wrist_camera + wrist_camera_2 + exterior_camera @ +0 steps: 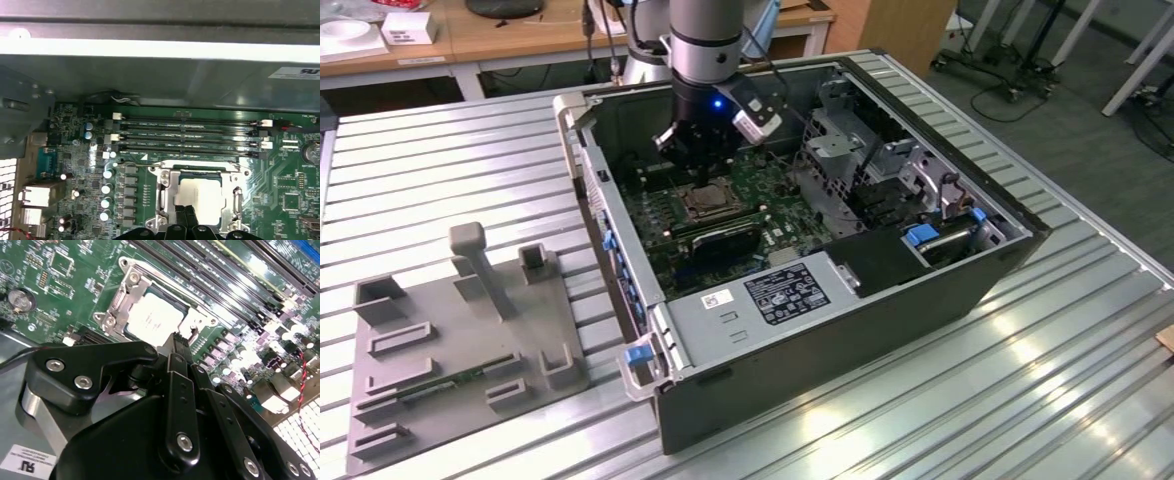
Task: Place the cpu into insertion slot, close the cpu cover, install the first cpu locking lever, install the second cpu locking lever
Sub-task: 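Install the first cpu locking lever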
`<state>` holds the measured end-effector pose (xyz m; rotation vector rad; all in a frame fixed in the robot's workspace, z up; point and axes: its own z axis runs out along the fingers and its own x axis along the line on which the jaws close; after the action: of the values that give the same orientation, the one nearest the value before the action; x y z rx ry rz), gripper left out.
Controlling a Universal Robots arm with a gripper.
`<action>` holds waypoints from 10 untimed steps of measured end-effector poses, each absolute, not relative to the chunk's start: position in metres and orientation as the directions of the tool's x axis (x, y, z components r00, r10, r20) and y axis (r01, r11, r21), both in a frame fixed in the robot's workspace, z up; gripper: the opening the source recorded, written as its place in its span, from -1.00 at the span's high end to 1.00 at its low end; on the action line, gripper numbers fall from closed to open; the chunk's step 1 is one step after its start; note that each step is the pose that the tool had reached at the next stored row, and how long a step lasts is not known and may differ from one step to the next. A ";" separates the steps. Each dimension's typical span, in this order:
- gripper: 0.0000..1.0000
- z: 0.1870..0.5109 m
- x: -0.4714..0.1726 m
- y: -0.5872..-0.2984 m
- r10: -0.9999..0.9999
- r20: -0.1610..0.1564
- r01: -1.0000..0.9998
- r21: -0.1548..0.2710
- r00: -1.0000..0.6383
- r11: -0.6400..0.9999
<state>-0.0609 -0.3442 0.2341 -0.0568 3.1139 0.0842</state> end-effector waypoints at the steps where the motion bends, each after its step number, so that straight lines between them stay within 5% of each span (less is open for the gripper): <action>1: 0.79 0.234 -0.063 -0.344 -0.036 -0.027 -0.037 0.054 -0.999 0.998; 10: 0.79 0.234 -0.082 -0.344 -0.036 -0.028 -0.037 0.054 -0.999 0.998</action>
<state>-0.0822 -0.3440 0.2335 -0.0568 3.1126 0.0845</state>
